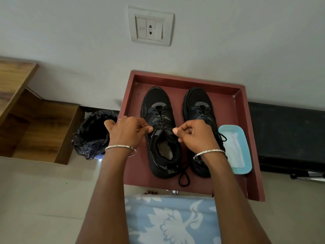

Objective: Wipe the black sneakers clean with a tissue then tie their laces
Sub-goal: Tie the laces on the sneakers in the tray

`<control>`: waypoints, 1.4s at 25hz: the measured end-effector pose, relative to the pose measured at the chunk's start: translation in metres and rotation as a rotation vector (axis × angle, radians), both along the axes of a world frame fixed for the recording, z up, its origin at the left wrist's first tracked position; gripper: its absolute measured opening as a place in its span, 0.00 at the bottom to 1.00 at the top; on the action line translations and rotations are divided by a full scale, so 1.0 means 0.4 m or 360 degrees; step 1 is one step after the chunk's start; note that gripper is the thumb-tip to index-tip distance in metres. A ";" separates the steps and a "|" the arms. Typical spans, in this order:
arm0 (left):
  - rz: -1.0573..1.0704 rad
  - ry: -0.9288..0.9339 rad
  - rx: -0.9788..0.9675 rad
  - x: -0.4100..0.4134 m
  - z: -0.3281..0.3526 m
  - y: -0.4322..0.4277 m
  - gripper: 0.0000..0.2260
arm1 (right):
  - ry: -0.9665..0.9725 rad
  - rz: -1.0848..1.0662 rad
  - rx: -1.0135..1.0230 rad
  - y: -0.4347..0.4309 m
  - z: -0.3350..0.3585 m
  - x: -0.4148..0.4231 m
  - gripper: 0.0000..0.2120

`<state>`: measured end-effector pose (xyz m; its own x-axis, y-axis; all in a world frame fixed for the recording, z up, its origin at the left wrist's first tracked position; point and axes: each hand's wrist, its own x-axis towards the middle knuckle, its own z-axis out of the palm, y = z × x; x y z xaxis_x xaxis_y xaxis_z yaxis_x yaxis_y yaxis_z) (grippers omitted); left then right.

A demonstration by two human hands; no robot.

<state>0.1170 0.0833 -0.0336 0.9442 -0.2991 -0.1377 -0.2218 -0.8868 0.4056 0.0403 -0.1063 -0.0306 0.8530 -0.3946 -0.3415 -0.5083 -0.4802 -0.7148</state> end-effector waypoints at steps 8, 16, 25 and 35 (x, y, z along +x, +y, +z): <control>0.0074 -0.0080 0.0069 -0.007 -0.006 -0.006 0.12 | -0.0015 -0.0089 -0.0180 0.019 -0.006 0.004 0.11; 0.0062 0.0294 -0.0807 -0.005 0.007 -0.008 0.20 | -0.0014 -0.0046 0.0617 -0.016 -0.020 0.006 0.13; 0.0875 0.1164 -0.1889 -0.021 0.029 -0.080 0.14 | -0.0483 -0.0467 0.1892 0.047 0.004 0.049 0.13; 0.1270 0.1333 -0.2098 -0.022 0.011 -0.087 0.13 | -0.0448 -0.0919 0.1817 0.058 -0.046 0.062 0.14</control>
